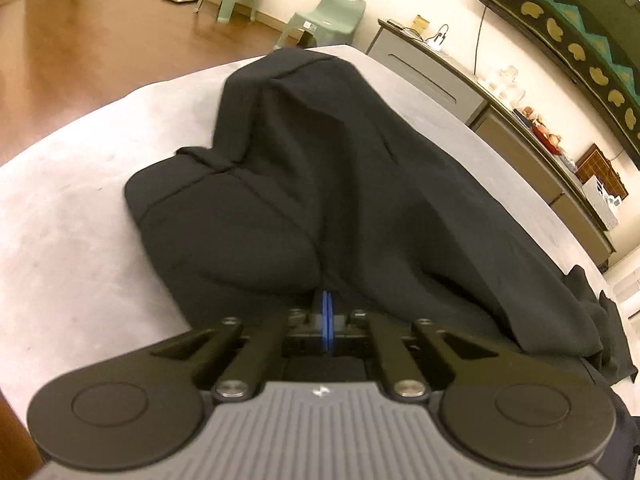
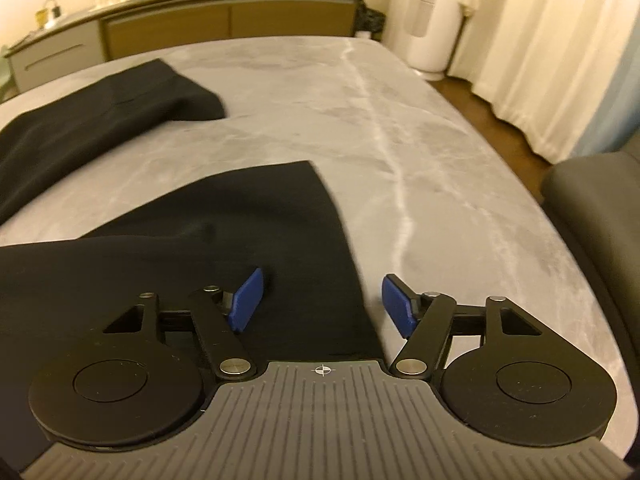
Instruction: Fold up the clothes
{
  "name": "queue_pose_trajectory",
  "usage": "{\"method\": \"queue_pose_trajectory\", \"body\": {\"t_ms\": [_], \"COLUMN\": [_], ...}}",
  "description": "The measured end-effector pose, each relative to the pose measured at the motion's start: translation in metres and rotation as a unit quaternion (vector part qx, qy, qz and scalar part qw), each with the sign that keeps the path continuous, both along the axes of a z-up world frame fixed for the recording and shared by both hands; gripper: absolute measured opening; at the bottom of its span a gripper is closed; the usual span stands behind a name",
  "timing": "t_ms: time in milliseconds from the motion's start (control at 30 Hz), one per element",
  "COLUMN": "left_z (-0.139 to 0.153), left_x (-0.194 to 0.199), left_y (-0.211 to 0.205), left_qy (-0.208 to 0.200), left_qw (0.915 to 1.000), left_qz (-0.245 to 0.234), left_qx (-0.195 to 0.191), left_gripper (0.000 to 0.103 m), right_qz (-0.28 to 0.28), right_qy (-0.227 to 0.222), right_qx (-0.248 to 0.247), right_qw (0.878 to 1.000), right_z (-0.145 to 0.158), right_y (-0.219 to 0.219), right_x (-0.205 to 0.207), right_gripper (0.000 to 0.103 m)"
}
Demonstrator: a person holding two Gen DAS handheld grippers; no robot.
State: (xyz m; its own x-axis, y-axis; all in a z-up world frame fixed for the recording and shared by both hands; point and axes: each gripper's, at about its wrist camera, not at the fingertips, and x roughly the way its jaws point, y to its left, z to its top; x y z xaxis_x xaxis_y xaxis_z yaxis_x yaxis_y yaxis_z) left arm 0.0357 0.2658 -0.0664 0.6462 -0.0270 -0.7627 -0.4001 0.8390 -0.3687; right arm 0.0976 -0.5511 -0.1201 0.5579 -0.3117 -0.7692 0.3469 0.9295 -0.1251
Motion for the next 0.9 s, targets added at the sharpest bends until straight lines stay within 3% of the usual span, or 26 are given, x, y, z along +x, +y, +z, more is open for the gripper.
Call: {"method": "queue_pose_trajectory", "body": {"t_ms": [100, 133, 167, 200, 233, 267, 333, 433, 500, 633, 733, 833, 900], "left_z": [0.002, 0.005, 0.01, 0.018, 0.026, 0.033, 0.043, 0.041, 0.038, 0.041, 0.021, 0.007, 0.012], "left_x": [-0.012, -0.016, -0.019, -0.02, -0.021, -0.019, -0.004, 0.031, 0.055, 0.083, 0.101, 0.112, 0.114], "left_y": [0.007, 0.01, 0.012, 0.012, 0.012, 0.011, 0.002, -0.009, -0.013, -0.02, -0.018, -0.022, -0.025], "left_qy": [0.002, 0.003, -0.003, -0.019, -0.035, -0.046, -0.056, -0.049, -0.038, -0.047, -0.038, -0.013, -0.022], "left_qw": [0.9999, 0.9997, 0.9996, 0.9992, 0.9984, 0.9976, 0.996, 0.9919, 0.9923, 0.9909, 0.9872, 0.9864, 0.985], "left_qz": [0.01, 0.02, 0.024, 0.018, 0.013, 0.004, -0.026, -0.058, -0.064, -0.077, -0.085, -0.088, -0.102], "left_qx": [-0.012, -0.012, -0.017, -0.03, -0.042, -0.052, -0.064, -0.102, -0.099, -0.1, -0.13, -0.138, -0.138], "left_gripper": [0.005, 0.01, 0.017, 0.035, 0.045, 0.049, 0.065, 0.067, 0.067, 0.068, 0.068, 0.065, 0.065], "right_qz": [-0.02, -0.031, -0.041, -0.052, -0.051, -0.049, -0.033, 0.019, 0.053, 0.098, 0.107, 0.115, 0.107], "right_qy": [0.005, 0.013, 0.02, 0.027, 0.006, -0.018, -0.068, -0.101, -0.107, -0.098, -0.099, -0.075, -0.053], "right_qx": [-0.013, -0.041, -0.07, -0.099, -0.101, -0.1, -0.042, 0.065, 0.125, 0.198, 0.22, 0.197, 0.173], "right_qw": [1.0, 0.999, 0.996, 0.993, 0.994, 0.994, 0.996, 0.993, 0.985, 0.97, 0.965, 0.971, 0.978], "right_z": [0.0, 0.002, 0.004, 0.006, 0.016, 0.026, 0.045, 0.055, 0.055, 0.053, 0.062, 0.068, 0.062], "right_y": [-0.005, -0.003, -0.001, 0.001, 0.006, 0.011, 0.025, 0.055, 0.075, 0.107, 0.13, 0.161, 0.183], "right_x": [-0.001, -0.001, -0.002, -0.002, -0.006, -0.011, -0.018, -0.011, 0.002, 0.04, 0.081, 0.143, 0.194], "right_gripper": [0.07, 0.07, 0.069, 0.066, 0.064, 0.065, 0.073, 0.077, 0.079, 0.081, 0.09, 0.093, 0.093]}}
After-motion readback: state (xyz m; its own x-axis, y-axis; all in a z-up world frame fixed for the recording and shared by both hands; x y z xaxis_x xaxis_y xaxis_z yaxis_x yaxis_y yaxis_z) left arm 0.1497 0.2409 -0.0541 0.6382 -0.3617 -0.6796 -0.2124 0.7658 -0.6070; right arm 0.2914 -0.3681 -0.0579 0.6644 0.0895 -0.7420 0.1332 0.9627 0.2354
